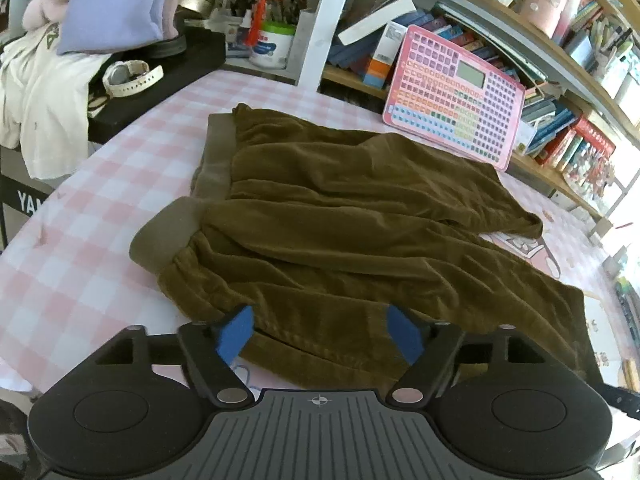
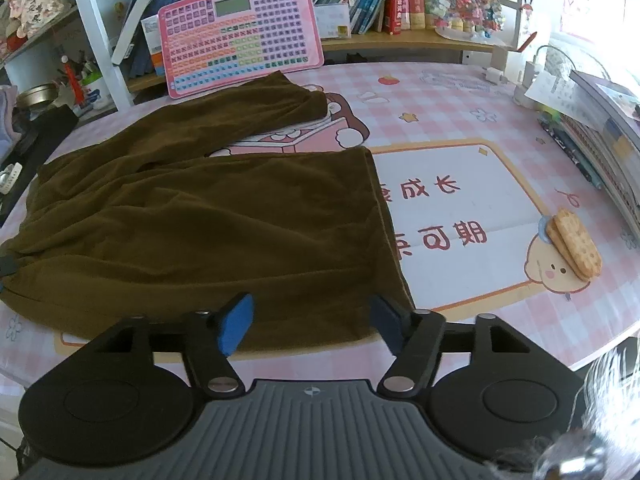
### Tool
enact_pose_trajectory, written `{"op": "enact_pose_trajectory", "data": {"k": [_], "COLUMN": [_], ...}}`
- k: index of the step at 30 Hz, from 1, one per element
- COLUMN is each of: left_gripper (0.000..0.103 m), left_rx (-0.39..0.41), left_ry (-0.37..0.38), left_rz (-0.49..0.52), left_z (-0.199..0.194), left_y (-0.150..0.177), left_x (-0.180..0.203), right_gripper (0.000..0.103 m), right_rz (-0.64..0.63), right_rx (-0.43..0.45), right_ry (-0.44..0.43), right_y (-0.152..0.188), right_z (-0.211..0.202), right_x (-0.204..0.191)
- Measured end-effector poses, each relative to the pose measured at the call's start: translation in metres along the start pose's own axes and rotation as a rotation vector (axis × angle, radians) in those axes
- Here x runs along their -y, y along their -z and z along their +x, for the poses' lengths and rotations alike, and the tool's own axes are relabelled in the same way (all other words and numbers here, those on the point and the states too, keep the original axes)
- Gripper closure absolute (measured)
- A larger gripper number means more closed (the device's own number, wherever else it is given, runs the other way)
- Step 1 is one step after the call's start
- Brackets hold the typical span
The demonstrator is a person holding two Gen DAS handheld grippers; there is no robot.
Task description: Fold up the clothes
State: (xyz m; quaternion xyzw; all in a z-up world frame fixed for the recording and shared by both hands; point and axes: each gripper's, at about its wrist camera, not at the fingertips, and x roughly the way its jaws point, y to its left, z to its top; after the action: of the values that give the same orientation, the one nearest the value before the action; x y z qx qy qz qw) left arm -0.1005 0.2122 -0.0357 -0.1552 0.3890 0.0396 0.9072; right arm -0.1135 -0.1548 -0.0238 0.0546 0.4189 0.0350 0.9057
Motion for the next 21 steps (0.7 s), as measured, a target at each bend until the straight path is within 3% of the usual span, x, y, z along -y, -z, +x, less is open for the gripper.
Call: {"op": "enact_pose_trajectory", "data": {"k": [3, 7, 16, 21], "left_gripper": [0.016, 0.015, 0.015, 0.015], "left_rx": [-0.005, 0.009, 0.03, 0.035], "left_ry": [-0.012, -0.021, -0.066, -0.092], "left_rz": [0.026, 0.057, 0.156, 0.185], "left_z": [0.0, -0.004, 0.006, 0.022], "left_y": [-0.003, -0.015, -0.051, -0.076], "left_x": [0.001, -0.004, -0.015, -0.016], "right_gripper": [0.024, 0.018, 0.015, 0.015], "right_rz": [-0.021, -0.102, -0.357, -0.46], "right_rx": [-0.005, -0.009, 0.043, 0.049], "right_ry": [-0.02, -0.066, -0.144, -0.176], "right_y": [-0.005, -0.021, -0.1, -0.154], "right_z": [0.002, 0.007, 0.03, 0.072], "right_x": [-0.004, -0.014, -0.026, -0.031]}}
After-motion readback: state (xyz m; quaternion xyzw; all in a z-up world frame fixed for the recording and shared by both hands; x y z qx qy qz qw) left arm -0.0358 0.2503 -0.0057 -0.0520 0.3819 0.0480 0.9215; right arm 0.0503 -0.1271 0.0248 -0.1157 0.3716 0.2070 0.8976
